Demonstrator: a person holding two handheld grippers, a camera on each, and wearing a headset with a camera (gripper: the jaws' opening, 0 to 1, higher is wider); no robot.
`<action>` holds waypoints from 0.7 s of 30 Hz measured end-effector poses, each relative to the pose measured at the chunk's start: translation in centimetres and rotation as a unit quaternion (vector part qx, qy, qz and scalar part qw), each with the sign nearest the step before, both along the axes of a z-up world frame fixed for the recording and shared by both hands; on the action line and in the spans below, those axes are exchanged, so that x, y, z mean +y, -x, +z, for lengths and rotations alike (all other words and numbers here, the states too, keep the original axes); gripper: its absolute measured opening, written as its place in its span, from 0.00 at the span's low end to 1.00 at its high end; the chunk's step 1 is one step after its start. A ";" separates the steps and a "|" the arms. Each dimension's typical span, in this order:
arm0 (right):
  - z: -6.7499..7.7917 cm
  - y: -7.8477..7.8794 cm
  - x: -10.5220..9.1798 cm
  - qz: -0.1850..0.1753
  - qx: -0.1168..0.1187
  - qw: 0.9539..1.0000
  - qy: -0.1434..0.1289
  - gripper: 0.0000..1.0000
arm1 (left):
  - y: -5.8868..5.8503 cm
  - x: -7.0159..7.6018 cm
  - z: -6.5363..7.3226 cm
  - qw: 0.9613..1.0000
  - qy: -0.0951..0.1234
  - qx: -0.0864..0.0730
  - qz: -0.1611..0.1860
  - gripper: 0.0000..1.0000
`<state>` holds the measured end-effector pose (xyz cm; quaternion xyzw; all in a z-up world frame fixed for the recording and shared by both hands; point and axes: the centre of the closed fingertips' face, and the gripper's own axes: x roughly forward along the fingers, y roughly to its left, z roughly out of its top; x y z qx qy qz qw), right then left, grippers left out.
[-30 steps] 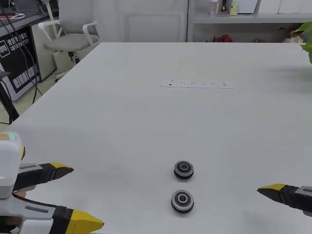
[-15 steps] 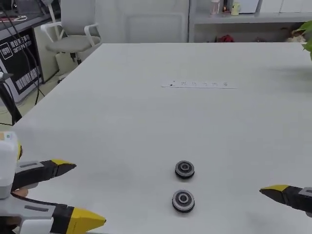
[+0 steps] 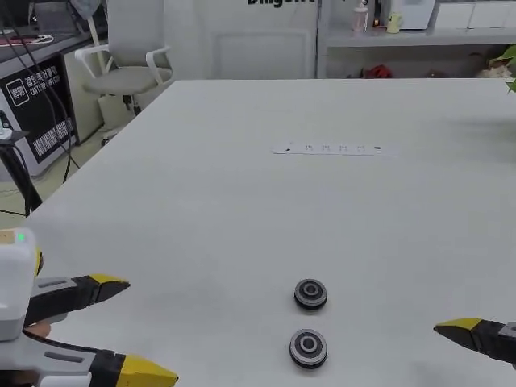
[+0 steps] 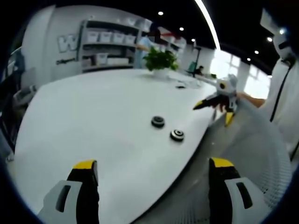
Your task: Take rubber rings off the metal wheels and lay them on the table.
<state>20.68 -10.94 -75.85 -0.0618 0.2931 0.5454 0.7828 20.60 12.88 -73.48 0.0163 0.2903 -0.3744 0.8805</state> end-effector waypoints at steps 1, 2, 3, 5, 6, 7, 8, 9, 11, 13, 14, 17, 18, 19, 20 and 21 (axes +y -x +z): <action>0.0 0.0 0.0 0.000 0.000 1.000 -0.001 0.94 | 0.0 0.0 0.0 1.000 -0.001 0.000 -0.001 1.00; 0.0 0.0 0.0 0.000 0.000 1.000 -0.001 0.94 | 0.0 0.0 0.0 1.000 -0.001 -0.001 -0.002 1.00; 0.0 0.0 0.0 0.000 0.000 1.000 -0.001 0.94 | -0.1 -0.1 0.2 1.000 0.000 -0.004 -0.003 1.00; 0.0 -0.2 -0.1 -0.001 -0.005 1.000 0.003 0.94 | -0.2 -0.1 0.5 1.000 0.002 -0.009 -0.004 1.00; 0.1 -0.3 -0.1 -0.002 -0.008 1.000 0.002 0.94 | -0.2 -0.1 0.6 1.000 0.003 -0.010 -0.004 1.00; 0.1 -0.3 -0.1 -0.003 -0.008 1.000 0.001 0.94 | -0.2 -0.2 0.8 1.000 0.002 -0.013 -0.007 1.00; 0.2 -0.3 -0.1 -0.004 -0.006 1.000 -0.001 0.94 | -0.1 -0.4 1.0 1.000 0.001 -0.016 -0.011 1.00; 0.2 -0.4 -0.1 -0.005 -0.006 1.000 -0.002 0.94 | -0.1 -0.5 1.1 1.000 -0.003 -0.023 -0.018 1.00; 0.2 -0.5 -0.1 -0.006 -0.007 1.000 -0.003 0.93 | -0.1 -0.7 1.2 0.999 -0.013 -0.028 -0.026 1.00; 0.4 -0.6 0.1 -0.004 -0.009 1.000 -0.004 0.92 | -0.1 -1.0 1.4 0.999 -0.019 -0.030 -0.033 1.00; 0.5 -0.7 0.2 -0.003 -0.010 1.000 -0.005 0.92 | -0.1 -1.1 1.7 0.999 -0.019 -0.033 -0.036 1.00; 0.7 -1.1 0.5 -0.004 -0.013 1.000 -0.008 0.91 | -0.2 -1.5 2.5 0.998 -0.017 -0.041 -0.045 1.00; 0.8 -1.2 0.6 -0.005 -0.014 1.000 -0.010 0.91 | -0.2 -1.6 2.8 0.998 -0.018 -0.044 -0.048 1.00; 0.9 -1.2 0.8 -0.004 -0.015 1.000 -0.012 0.91 | -0.3 -1.6 3.0 0.997 -0.018 -0.047 -0.050 1.00; 1.0 -1.3 0.9 -0.003 -0.016 1.000 -0.013 0.90 | -0.4 -1.6 3.4 0.997 -0.019 -0.052 -0.051 1.00; 1.0 -1.3 1.0 -0.002 -0.018 1.000 -0.014 0.90 | -0.4 -1.7 3.6 0.997 -0.019 -0.054 -0.052 1.00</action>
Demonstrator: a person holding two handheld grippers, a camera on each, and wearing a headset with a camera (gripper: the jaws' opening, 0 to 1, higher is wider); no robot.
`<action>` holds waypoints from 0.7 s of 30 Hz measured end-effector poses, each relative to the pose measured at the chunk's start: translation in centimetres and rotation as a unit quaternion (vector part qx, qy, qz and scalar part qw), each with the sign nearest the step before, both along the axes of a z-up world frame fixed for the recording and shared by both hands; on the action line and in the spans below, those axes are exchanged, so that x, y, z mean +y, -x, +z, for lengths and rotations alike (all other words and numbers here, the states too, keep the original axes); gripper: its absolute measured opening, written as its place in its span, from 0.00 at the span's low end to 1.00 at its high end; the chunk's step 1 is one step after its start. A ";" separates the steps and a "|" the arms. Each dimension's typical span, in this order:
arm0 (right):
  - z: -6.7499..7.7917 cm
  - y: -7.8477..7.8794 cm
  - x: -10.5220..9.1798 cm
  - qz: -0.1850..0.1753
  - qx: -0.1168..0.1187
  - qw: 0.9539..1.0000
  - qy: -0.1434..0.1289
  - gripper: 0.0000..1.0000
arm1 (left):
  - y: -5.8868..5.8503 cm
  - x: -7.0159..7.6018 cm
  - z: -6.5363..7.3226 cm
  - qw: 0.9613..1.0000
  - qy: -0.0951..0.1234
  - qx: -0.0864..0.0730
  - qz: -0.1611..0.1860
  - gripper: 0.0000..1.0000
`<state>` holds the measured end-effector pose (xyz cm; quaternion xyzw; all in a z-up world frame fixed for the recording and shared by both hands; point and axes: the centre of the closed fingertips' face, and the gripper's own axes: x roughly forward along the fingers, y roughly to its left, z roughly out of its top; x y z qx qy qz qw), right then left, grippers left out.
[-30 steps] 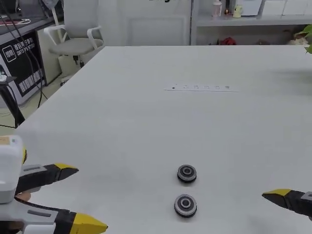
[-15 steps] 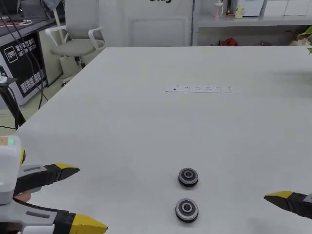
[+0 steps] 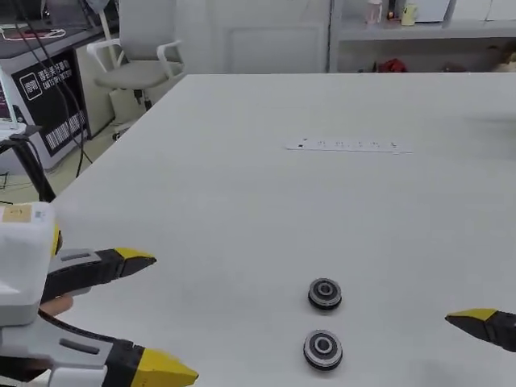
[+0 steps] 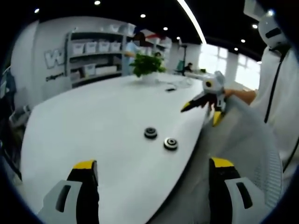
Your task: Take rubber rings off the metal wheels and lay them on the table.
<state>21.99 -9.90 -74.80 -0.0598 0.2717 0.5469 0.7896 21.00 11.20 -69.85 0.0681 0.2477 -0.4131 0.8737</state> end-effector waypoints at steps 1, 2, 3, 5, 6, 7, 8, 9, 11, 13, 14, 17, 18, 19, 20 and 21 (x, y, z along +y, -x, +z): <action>0.1 -0.1 0.1 0.000 -0.002 1.000 -0.001 0.90 | 0.0 -0.1 0.2 1.000 0.001 -0.002 -0.001 1.00; 0.3 -0.3 0.2 -0.001 -0.005 1.000 -0.003 0.89 | -0.1 -0.1 0.5 1.000 0.003 -0.006 -0.002 1.00; 0.4 -0.3 0.3 -0.001 -0.006 1.000 -0.005 0.89 | -0.2 -0.2 1.0 1.000 0.007 -0.012 -0.002 1.00; 0.7 -0.5 0.5 0.000 -0.008 1.000 -0.008 0.88 | -0.6 -0.3 1.8 1.000 0.019 -0.022 0.000 1.00; 0.8 -0.6 0.5 0.000 -0.011 1.000 -0.009 0.88 | -0.7 -0.3 2.0 0.999 0.023 -0.024 0.000 1.00; 0.9 -0.6 0.6 0.000 -0.013 1.000 -0.010 0.88 | -0.8 -0.5 2.6 0.999 0.030 -0.031 -0.001 1.00; 1.0 -0.7 0.7 0.002 -0.015 1.000 -0.010 0.87 | -0.8 -0.7 2.9 0.999 0.030 -0.034 -0.003 1.00; 1.1 -0.8 0.7 0.002 -0.017 1.000 -0.011 0.86 | -0.9 -0.9 3.1 0.999 0.031 -0.037 -0.005 1.00; 1.3 -1.0 0.8 0.002 -0.021 1.000 -0.013 0.86 | -1.0 -1.5 3.7 0.998 0.027 -0.046 -0.013 1.00; 1.6 -1.4 0.9 0.001 -0.025 1.000 -0.019 0.85 | -1.2 -1.9 4.0 0.998 0.021 -0.053 -0.017 1.00; 1.7 -1.5 1.0 0.000 -0.025 0.999 -0.021 0.85 | -1.4 -1.9 4.0 0.998 0.011 -0.061 -0.019 1.00; 1.9 -1.8 1.2 0.000 -0.027 0.999 -0.028 0.84 | -2.0 -2.2 4.1 0.997 -0.010 -0.080 -0.022 1.00; 2.0 -1.8 1.3 0.002 -0.026 0.999 -0.027 0.83 | -2.1 -2.6 4.2 0.996 -0.008 -0.081 -0.023 1.00; 2.0 -1.8 1.3 0.005 -0.029 0.999 -0.026 0.83 | -2.1 -2.8 4.4 0.996 -0.002 -0.082 -0.026 1.00; 2.0 -1.8 1.3 0.006 -0.029 0.999 -0.026 0.83 | -2.1 -3.2 4.5 0.996 0.003 -0.081 -0.030 1.00; 1.9 -2.0 1.5 0.008 -0.029 0.999 -0.026 0.82 | -2.1 -3.6 4.7 0.996 0.007 -0.081 -0.033 1.00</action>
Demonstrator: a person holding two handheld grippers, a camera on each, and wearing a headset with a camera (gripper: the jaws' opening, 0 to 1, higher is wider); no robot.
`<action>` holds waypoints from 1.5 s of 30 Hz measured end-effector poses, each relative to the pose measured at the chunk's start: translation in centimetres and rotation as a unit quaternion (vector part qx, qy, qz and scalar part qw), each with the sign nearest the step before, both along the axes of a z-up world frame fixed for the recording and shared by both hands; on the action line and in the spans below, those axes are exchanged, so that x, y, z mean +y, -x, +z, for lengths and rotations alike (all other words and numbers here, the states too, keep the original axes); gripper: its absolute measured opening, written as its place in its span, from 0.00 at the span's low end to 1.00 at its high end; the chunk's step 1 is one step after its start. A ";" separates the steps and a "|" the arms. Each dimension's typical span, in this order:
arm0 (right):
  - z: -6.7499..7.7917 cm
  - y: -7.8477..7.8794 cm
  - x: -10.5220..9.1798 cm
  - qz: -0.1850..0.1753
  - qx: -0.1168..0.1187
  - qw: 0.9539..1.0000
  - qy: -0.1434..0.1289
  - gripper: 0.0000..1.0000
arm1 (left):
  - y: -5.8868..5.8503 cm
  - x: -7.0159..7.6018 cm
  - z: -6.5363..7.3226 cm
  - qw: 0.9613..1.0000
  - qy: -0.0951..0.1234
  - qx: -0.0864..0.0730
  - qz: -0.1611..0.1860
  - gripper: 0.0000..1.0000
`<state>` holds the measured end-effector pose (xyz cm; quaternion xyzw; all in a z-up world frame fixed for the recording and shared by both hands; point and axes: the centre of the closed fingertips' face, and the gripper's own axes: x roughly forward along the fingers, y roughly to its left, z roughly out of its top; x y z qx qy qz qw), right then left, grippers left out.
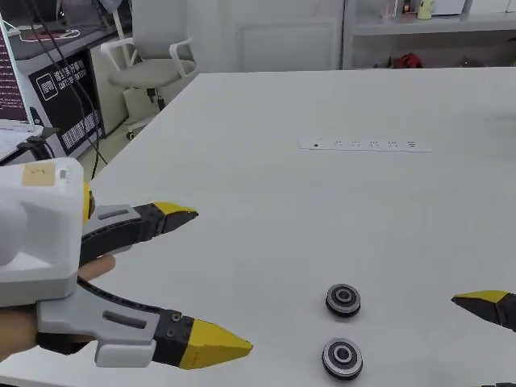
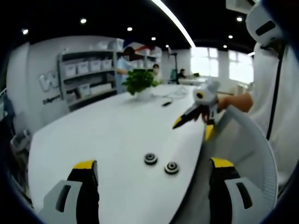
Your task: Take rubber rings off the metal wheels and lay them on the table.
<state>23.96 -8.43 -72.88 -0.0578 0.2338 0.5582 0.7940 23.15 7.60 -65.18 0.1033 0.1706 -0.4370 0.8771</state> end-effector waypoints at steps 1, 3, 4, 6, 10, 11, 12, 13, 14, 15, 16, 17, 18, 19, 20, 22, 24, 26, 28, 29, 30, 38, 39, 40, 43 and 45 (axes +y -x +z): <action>0.0 0.0 0.1 0.001 0.001 1.000 0.000 0.82 | 0.0 -0.4 0.0 1.000 0.000 -0.001 -0.005 1.00; 0.0 -0.1 0.3 0.009 0.000 1.000 -0.002 0.81 | -0.1 -1.0 0.1 1.000 -0.005 -0.006 -0.011 1.00; 0.0 0.0 0.5 0.015 -0.001 1.000 -0.002 0.81 | -0.2 -1.2 0.1 1.000 -0.005 -0.007 -0.013 1.00; -0.1 -0.1 0.6 0.020 -0.003 1.000 -0.002 0.80 | -0.2 -1.8 0.2 1.000 -0.002 -0.010 -0.025 0.97; -0.4 -0.4 0.6 0.024 -0.007 1.000 -0.005 0.78 | -0.2 -3.0 -0.1 0.999 -0.004 -0.002 -0.045 0.89; -0.5 -0.5 0.7 0.024 -0.007 1.000 -0.006 0.77 | -0.3 -3.2 -0.1 0.999 -0.005 -0.002 -0.046 0.90; -0.6 -0.6 0.7 0.025 -0.006 1.000 -0.008 0.77 | -0.4 -3.5 -0.1 0.999 -0.006 -0.002 -0.049 0.90; -0.7 -0.6 0.7 0.026 -0.006 1.000 -0.010 0.77 | -0.5 -3.6 -0.1 0.999 -0.007 -0.002 -0.050 0.89; -0.8 -0.6 0.8 0.028 -0.006 1.000 -0.010 0.76 | -0.6 -3.9 -0.1 0.999 -0.009 -0.003 -0.052 0.89; -1.0 -0.6 0.9 0.031 -0.007 0.999 -0.010 0.75 | -0.7 -4.1 -0.1 0.999 -0.009 -0.003 -0.053 0.89; -1.2 -0.6 0.9 0.032 -0.006 0.999 -0.010 0.75 | -0.8 -4.2 -0.2 0.998 -0.010 -0.002 -0.054 0.89; -1.3 -0.5 0.9 0.035 -0.007 0.999 -0.011 0.75 | -0.8 -4.5 -0.3 0.998 -0.010 0.000 -0.056 0.89; -1.5 -0.5 1.0 0.037 -0.006 0.999 -0.011 0.74 | -0.8 -4.7 -0.3 0.998 -0.011 0.002 -0.059 0.89; -1.6 -0.5 1.0 0.038 -0.006 0.999 -0.012 0.74 | -0.9 -5.0 -0.4 0.998 -0.012 0.002 -0.062 0.89; -1.7 -0.4 1.1 0.040 -0.006 0.999 -0.012 0.73 | -0.9 -5.1 -0.4 0.998 -0.012 0.002 -0.064 0.88; -1.9 -0.3 1.2 0.045 -0.005 0.999 -0.014 0.73 | -1.0 -5.5 -0.5 0.998 -0.014 0.005 -0.069 0.87; -2.0 -0.3 1.3 0.048 -0.005 0.999 -0.017 0.71 | -1.1 -5.9 -0.7 0.997 -0.016 0.008 -0.074 0.86; -2.1 -0.3 1.4 0.049 -0.004 0.999 -0.020 0.70 | -1.3 -6.4 -1.0 0.997 -0.018 0.010 -0.079 0.84; -2.4 -0.2 1.6 0.054 -0.004 0.998 -0.019 0.69 | -1.4 -6.9 -1.1 0.996 -0.016 0.012 -0.086 0.83; -2.4 -0.1 1.7 0.056 -0.005 0.998 -0.020 0.69 | -1.4 -7.2 -1.2 0.996 -0.015 0.014 -0.090 0.82; -2.5 -0.1 1.8 0.058 -0.005 0.998 -0.021 0.68 | -1.4 -7.5 -1.4 0.995 -0.017 0.016 -0.097 0.81; -2.9 -0.2 2.3 0.066 -0.005 0.997 -0.025 0.63 | -1.2 -9.2 -3.1 0.989 -0.029 0.038 -0.140 0.71; -2.9 -0.3 2.4 0.067 -0.004 0.997 -0.026 0.62 | -1.2 -9.4 -3.4 0.988 -0.031 0.041 -0.145 0.70; -3.0 -0.2 2.5 0.068 -0.004 0.997 -0.025 0.61 | -1.1 -9.5 -3.6 0.987 -0.034 0.044 -0.148 0.70; -3.2 -0.2 2.6 0.070 -0.002 0.997 -0.026 0.61 | -0.9 -9.8 -4.5 0.984 -0.048 0.053 -0.161 0.69; -3.4 -0.2 2.7 0.071 0.001 0.997 -0.026 0.60 | -1.0 -10.0 -5.0 0.983 -0.049 0.055 -0.165 0.67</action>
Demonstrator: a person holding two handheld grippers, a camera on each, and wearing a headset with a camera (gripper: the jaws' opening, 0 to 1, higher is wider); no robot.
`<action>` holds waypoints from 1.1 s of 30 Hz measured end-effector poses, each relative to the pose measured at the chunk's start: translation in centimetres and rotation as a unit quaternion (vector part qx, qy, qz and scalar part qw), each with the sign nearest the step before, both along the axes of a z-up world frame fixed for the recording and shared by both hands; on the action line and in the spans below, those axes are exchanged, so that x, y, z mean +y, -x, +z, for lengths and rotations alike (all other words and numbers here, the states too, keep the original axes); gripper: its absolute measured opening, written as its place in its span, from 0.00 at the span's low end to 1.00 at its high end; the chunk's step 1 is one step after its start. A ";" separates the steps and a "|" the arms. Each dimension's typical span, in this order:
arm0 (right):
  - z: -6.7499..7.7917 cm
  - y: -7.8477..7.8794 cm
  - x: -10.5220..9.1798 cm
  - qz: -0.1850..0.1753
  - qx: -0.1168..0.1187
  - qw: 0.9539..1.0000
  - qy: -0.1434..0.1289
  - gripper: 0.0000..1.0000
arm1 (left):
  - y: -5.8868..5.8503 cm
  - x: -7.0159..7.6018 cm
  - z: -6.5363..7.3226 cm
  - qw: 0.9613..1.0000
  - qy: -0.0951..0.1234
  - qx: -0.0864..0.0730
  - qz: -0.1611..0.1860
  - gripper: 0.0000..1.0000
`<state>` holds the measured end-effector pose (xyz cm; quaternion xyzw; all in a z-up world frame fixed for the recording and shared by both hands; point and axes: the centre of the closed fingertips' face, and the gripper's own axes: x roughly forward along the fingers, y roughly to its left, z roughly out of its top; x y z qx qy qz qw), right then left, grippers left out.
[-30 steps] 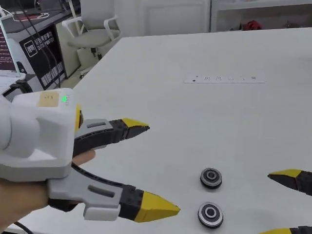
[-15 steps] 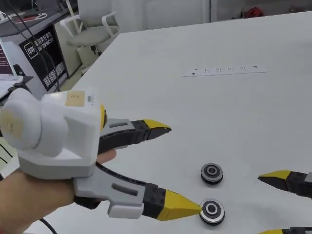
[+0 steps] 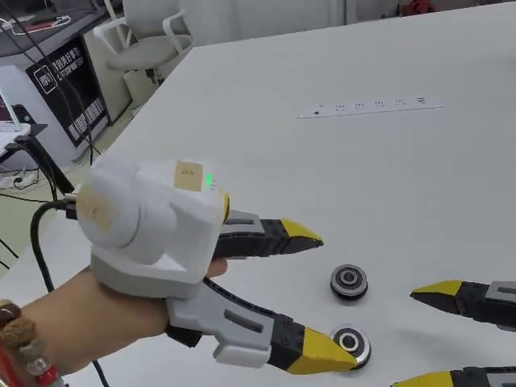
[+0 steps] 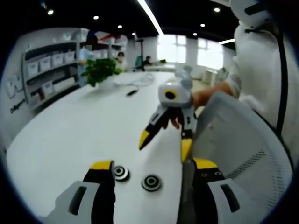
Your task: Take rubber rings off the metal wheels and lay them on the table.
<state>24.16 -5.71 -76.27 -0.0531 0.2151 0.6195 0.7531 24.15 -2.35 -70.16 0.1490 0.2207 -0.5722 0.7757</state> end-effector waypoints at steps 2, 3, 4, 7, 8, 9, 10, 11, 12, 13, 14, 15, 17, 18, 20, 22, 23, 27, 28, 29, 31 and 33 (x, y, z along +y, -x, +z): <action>-0.1 0.1 0.1 0.003 0.001 1.000 0.000 0.59 | 0.1 -0.3 -0.4 1.000 0.001 0.009 -0.005 0.66; -0.1 0.2 0.1 0.004 0.001 1.000 -0.001 0.59 | 0.2 -0.5 -0.6 1.000 0.002 0.012 -0.008 0.66; -0.2 0.2 0.2 0.006 0.000 1.000 -0.002 0.58 | 0.3 -0.5 -0.7 1.000 0.002 0.013 -0.010 0.66; -0.3 0.4 0.4 0.008 0.003 1.000 -0.003 0.54 | 0.7 -1.1 -1.4 0.999 0.005 0.024 -0.022 0.63; -0.4 0.4 0.4 0.008 0.004 1.000 -0.003 0.54 | 0.7 -1.2 -1.5 0.999 0.007 0.024 -0.023 0.62; -0.5 0.5 0.4 0.009 0.005 1.000 -0.002 0.54 | 0.8 -1.4 -1.7 0.999 0.009 0.031 -0.023 0.62; -0.5 0.5 0.5 0.010 0.004 1.000 -0.001 0.54 | 0.9 -1.5 -1.9 0.999 0.009 0.036 -0.024 0.62; -0.6 0.5 0.5 0.010 0.003 1.000 -0.001 0.54 | 1.0 -1.5 -2.1 0.999 0.006 0.037 -0.029 0.61; -0.6 0.5 0.6 0.010 0.003 1.000 -0.002 0.53 | 1.1 -1.6 -2.4 0.999 0.003 0.036 -0.033 0.60; -0.6 0.5 0.6 0.011 0.004 1.000 -0.001 0.53 | 1.2 -1.7 -2.6 0.999 0.002 0.037 -0.036 0.59; -0.7 0.6 0.7 0.012 0.005 1.000 0.000 0.52 | 1.4 -1.9 -2.8 0.998 0.002 0.038 -0.039 0.59; -0.8 0.6 0.7 0.013 0.005 1.000 0.001 0.52 | 1.5 -2.0 -3.1 0.998 0.002 0.041 -0.040 0.58; -0.9 0.7 0.8 0.014 0.006 1.000 0.002 0.51 | 1.6 -2.1 -3.3 0.998 0.002 0.043 -0.042 0.56; -0.9 0.7 0.9 0.015 0.006 1.000 0.003 0.49 | 1.8 -2.2 -3.5 0.998 0.001 0.044 -0.044 0.55; -1.0 0.7 0.9 0.017 0.004 1.000 0.003 0.48 | 1.8 -2.3 -3.6 0.998 0.002 0.044 -0.044 0.54; -1.1 0.6 1.0 0.015 0.006 1.000 0.003 0.48 | 1.7 -2.4 -3.7 0.999 0.003 0.034 -0.043 0.53; -1.1 0.6 1.0 0.015 0.006 1.000 0.003 0.48 | 1.6 -2.4 -3.8 0.999 0.003 0.031 -0.042 0.52; -1.3 0.7 1.1 0.018 0.002 1.000 0.005 0.45 | 1.4 -2.2 -4.2 0.999 0.008 0.031 -0.034 0.49; -1.3 0.7 1.1 0.018 0.003 1.000 0.005 0.45 | 1.3 -2.1 -4.3 0.999 0.008 0.030 -0.033 0.48; -1.4 0.7 1.1 0.018 0.003 1.000 0.005 0.44 | 1.3 -2.0 -4.4 0.999 0.007 0.030 -0.032 0.47; -1.5 0.6 1.1 0.017 0.002 1.000 0.006 0.44 | 1.2 -2.0 -4.6 0.999 0.010 0.022 -0.031 0.46; -1.5 0.5 1.0 0.017 0.001 1.000 0.006 0.43 | 1.1 -1.8 -5.0 0.999 0.009 0.019 -0.030 0.43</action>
